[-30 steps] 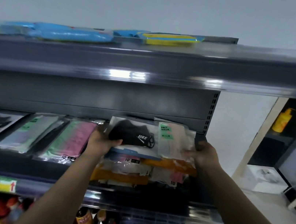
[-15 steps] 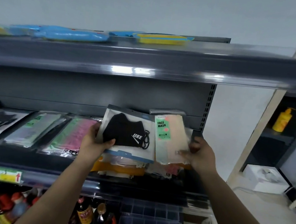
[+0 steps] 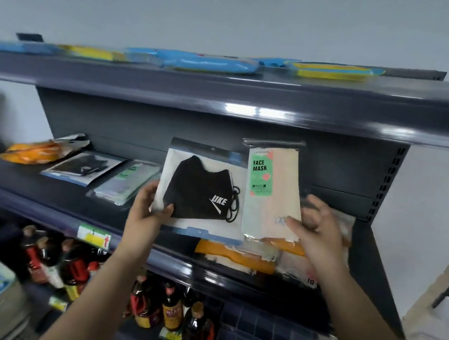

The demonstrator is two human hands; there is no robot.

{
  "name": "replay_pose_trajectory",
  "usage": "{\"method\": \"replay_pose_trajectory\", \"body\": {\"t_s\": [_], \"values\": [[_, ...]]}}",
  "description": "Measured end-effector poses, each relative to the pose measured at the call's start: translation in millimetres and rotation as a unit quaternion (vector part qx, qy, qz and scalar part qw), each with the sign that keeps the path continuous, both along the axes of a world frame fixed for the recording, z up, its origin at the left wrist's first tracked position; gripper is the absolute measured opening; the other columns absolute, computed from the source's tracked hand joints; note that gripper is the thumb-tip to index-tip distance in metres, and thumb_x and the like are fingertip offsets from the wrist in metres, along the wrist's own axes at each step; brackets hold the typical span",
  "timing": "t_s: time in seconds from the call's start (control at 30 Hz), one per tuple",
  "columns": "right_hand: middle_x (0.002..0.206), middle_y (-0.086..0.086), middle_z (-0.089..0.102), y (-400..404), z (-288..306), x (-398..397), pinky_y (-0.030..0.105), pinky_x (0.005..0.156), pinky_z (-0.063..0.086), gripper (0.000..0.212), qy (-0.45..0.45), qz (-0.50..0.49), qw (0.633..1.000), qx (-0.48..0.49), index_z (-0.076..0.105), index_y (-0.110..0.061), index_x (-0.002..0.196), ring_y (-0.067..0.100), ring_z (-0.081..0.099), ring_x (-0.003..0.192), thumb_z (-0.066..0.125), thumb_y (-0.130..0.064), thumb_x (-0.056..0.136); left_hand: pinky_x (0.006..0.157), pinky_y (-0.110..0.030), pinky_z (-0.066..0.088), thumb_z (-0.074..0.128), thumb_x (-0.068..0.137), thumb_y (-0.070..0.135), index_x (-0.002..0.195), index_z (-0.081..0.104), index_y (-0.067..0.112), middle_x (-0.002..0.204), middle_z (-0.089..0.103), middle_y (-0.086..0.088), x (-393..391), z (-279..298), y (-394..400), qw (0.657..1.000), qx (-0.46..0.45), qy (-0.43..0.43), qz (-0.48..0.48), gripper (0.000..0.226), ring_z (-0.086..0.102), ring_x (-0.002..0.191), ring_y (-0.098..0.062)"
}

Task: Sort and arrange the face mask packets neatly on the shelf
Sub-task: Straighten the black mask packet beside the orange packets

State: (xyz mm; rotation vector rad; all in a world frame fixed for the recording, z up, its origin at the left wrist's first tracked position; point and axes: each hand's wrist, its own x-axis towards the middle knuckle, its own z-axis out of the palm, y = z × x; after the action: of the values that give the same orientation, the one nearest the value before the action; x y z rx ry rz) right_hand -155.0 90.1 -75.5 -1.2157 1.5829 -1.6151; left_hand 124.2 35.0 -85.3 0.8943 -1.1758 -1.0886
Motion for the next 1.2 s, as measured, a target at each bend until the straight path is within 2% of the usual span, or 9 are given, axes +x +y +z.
{"method": "replay_pose_trajectory", "body": {"t_s": [0.13, 0.27, 0.43, 0.6, 0.7, 0.87, 1.03, 1.13, 1.2], "values": [[0.094, -0.011, 0.06, -21.9, 2.9, 51.0, 0.031, 0.079, 0.052, 0.066, -0.023, 0.042, 0.999, 0.003, 0.041, -0.015, 0.137, 0.02, 0.061, 0.099, 0.07, -0.003, 0.079, 0.072, -0.019, 0.052, 0.05, 0.087, -0.012, 0.114, 0.054, 0.026, 0.107, 0.062, 0.005, 44.8, -3.1, 6.2, 0.999, 0.001, 0.005, 0.051, 0.046, 0.061, 0.094, -0.008], [0.103, -0.004, 0.058, -43.0, 1.0, 107.6, 0.045, 0.09, 0.052, 0.066, -0.053, 0.08, 0.995, 0.019, 0.042, -0.016, 0.136, 0.022, 0.061, 0.099, 0.071, -0.003, 0.078, 0.071, -0.014, 0.05, 0.051, 0.087, -0.01, 0.116, 0.053, 0.021, 0.104, 0.063, 0.004, 99.0, -6.9, 12.7, 0.993, 0.004, 0.004, 0.116, 0.042, 0.06, 0.09, -0.007], [0.112, 0.001, 0.059, -59.2, -2.4, 183.3, 0.026, 0.068, 0.051, 0.065, -0.061, 0.122, 0.99, 0.029, 0.04, -0.016, 0.137, 0.022, 0.059, 0.102, 0.07, -0.006, 0.08, 0.065, -0.016, 0.052, 0.05, 0.087, -0.011, 0.117, 0.052, 0.017, 0.098, 0.063, 0.002, 170.7, -9.6, 20.3, 0.984, 0.026, 0.022, 0.175, 0.041, 0.061, 0.083, -0.008], [0.109, 0.001, 0.062, -70.2, -9.4, 257.0, 0.032, 0.078, 0.053, 0.067, -0.047, 0.135, 0.989, 0.044, 0.041, -0.016, 0.136, 0.01, 0.058, 0.091, 0.071, -0.004, 0.078, 0.069, -0.026, 0.052, 0.052, 0.087, -0.009, 0.113, 0.054, 0.023, 0.099, 0.063, 0.001, 242.9, -10.5, 21.7, 0.98, 0.043, 0.011, 0.196, 0.041, 0.059, 0.086, -0.015], [0.108, 0.004, 0.062, -75.4, -12.7, 293.9, 0.048, 0.089, 0.051, 0.067, -0.032, 0.133, 0.989, 0.051, 0.041, -0.014, 0.136, 0.019, 0.06, 0.093, 0.072, -0.002, 0.077, 0.073, -0.037, 0.047, 0.053, 0.088, -0.006, 0.103, 0.058, 0.033, 0.098, 0.063, 0.002, 281.4, -12.7, 19.1, 0.979, 0.057, -0.002, 0.197, 0.042, 0.058, 0.087, -0.017], [0.095, -0.01, 0.062, -83.0, -18.2, 343.6, 0.051, 0.093, 0.048, 0.064, -0.025, 0.111, 0.992, 0.06, 0.044, -0.016, 0.133, 0.027, 0.062, 0.1, 0.072, -0.004, 0.077, 0.073, -0.035, 0.05, 0.054, 0.088, -0.004, 0.105, 0.057, 0.027, 0.097, 0.062, 0.002, 334.7, -17.3, 3.8, 0.98, 0.073, -0.008, 0.184, 0.036, 0.059, 0.087, -0.019], [0.143, -0.003, 0.044, -94.0, -25.5, 378.3, 0.046, 0.1, 0.044, 0.024, -0.022, 0.097, 0.994, 0.052, 0.057, -0.017, 0.09, 0.023, 0.053, 0.119, 0.072, -0.004, 0.077, 0.086, -0.045, 0.047, 0.055, 0.088, -0.003, 0.106, 0.059, 0.025, 0.098, 0.063, 0.001, 361.6, -28.7, -20.6, 0.983, 0.095, -0.015, 0.156, 0.033, 0.058, 0.093, -0.021], [0.138, 0.004, 0.05, -104.2, -30.8, 387.6, 0.05, 0.1, 0.044, 0.03, -0.032, 0.087, 0.994, 0.064, 0.053, -0.028, 0.079, 0.027, 0.053, 0.121, 0.073, -0.005, 0.077, 0.087, -0.046, 0.048, 0.054, 0.089, -0.003, 0.117, 0.055, 0.017, 0.1, 0.062, 0.0, 370.8, -35.6, -40.1, 0.983, 0.112, -0.007, 0.148, 0.034, 0.058, 0.094, -0.021], [0.131, 0.0, 0.054, -114.2, -32.4, 389.5, 0.047, 0.098, 0.046, 0.029, -0.056, 0.072, 0.993, 0.069, 0.059, -0.025, 0.092, 0.025, 0.054, 0.118, 0.072, -0.005, 0.077, 0.072, -0.035, 0.055, 0.054, 0.09, -0.001, 0.122, 0.053, 0.015, 0.1, 0.061, 0.001, 374.4, -37.4, -54.9, 0.982, 0.118, -0.009, 0.149, 0.036, 0.06, 0.085, -0.016]]}}
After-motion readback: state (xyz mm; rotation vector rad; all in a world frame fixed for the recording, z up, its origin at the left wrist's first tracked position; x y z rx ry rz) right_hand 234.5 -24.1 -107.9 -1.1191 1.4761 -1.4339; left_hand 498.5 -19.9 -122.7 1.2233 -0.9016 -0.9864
